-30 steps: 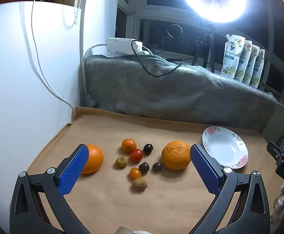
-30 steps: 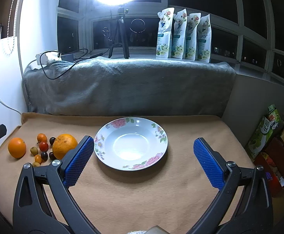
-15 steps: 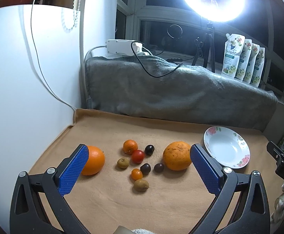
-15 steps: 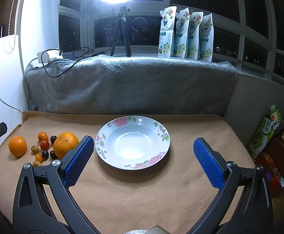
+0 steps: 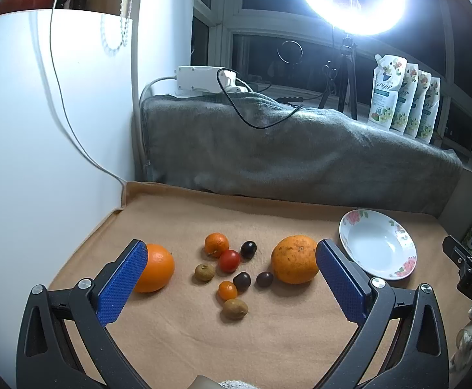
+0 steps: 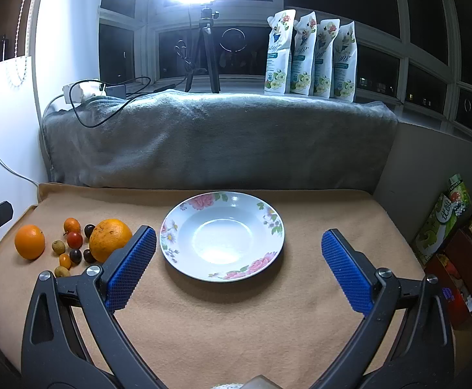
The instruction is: Organize fruits
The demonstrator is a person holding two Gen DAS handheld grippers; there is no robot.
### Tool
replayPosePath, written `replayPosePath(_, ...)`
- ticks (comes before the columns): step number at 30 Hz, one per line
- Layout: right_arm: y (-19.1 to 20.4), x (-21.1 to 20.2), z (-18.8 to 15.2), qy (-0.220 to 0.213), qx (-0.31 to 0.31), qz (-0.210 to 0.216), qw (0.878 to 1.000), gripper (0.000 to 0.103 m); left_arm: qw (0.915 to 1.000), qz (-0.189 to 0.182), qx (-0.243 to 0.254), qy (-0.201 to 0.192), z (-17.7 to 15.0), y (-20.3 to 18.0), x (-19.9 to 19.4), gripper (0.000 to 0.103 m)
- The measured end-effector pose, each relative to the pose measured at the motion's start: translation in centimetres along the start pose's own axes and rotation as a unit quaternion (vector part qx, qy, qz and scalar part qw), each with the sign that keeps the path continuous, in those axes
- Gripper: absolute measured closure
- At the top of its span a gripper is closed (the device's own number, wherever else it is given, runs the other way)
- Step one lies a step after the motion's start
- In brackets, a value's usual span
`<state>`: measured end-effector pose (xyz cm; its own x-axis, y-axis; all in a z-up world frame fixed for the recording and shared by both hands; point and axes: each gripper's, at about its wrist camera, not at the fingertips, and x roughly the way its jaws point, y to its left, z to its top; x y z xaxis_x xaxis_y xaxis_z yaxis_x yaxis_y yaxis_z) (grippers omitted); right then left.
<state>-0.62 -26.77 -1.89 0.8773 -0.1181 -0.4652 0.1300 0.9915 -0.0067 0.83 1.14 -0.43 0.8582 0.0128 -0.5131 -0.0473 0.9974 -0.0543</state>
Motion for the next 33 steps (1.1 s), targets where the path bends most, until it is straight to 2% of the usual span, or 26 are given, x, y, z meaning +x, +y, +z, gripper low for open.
replayPosePath(33,0.1,0.74,-0.22,0.009,0.006,0.012,1.0,0.0,1.0,0.004,0.004,0.008,-0.38,-0.14,0.89,0.0)
